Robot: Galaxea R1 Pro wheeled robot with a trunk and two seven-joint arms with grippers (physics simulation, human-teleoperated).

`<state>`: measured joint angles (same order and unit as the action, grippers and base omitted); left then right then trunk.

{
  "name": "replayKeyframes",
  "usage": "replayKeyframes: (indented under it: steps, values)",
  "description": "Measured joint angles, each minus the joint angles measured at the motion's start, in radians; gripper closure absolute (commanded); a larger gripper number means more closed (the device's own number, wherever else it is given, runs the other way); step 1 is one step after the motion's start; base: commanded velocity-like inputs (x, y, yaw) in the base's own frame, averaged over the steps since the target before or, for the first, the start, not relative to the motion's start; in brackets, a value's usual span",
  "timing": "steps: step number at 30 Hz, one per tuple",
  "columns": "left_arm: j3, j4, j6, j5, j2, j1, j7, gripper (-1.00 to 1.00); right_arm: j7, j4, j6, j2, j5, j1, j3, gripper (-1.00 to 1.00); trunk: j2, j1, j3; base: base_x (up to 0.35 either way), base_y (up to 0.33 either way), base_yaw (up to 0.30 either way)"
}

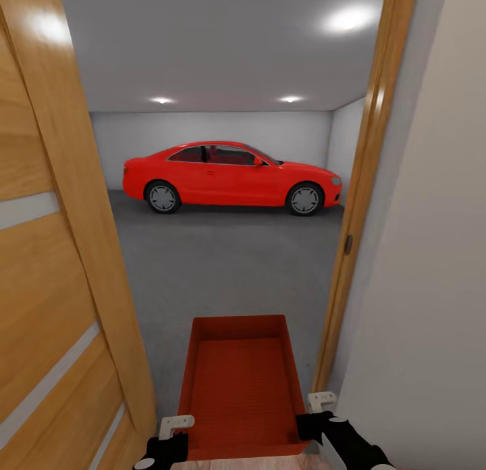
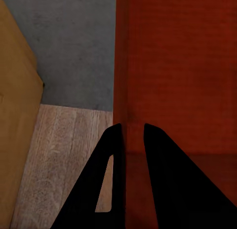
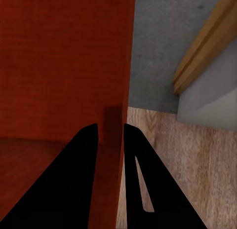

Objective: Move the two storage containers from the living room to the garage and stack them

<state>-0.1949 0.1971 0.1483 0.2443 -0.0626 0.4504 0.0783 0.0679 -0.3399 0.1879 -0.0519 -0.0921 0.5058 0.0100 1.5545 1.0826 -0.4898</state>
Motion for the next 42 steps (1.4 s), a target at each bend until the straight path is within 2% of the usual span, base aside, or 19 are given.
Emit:
replayKeyframes:
  steps: [26, 30, 34, 39, 42]
  values:
    - [0.000, 0.001, 0.000, -0.001, 0.000, 0.000, 0.000, 1.00, 0.001, 0.000, -0.002, 0.000, -0.002, -0.001, 0.002, 1.00, 0.000, 0.000, 0.000, 0.032, 0.023, 0.000]
    - [0.003, 0.006, 0.000, -0.010, 0.002, 0.000, 0.001, 1.00, 0.001, 0.005, -0.016, -0.002, -0.005, 0.000, 0.007, 1.00, 0.000, 0.000, 0.000, 0.013, 0.005, 0.000]
    - [-0.001, 0.006, 0.000, -0.013, -0.004, 0.000, 0.010, 1.00, 0.009, 0.005, -0.017, 0.004, -0.003, -0.001, 0.007, 1.00, 0.000, 0.000, 0.000, 0.133, 0.086, 0.000]
    - [0.002, 0.007, 0.000, -0.012, 0.004, 0.000, -0.001, 1.00, -0.004, 0.005, -0.017, -0.004, 0.002, -0.001, 0.004, 1.00, 0.000, 0.000, 0.000, 0.085, 0.055, 0.000]
    - [0.001, 0.007, 0.000, -0.012, 0.000, 0.000, 0.004, 1.00, 0.001, 0.005, -0.017, 0.000, 0.002, -0.002, 0.004, 1.00, 0.000, 0.000, 0.000, 0.102, 0.015, 0.000]
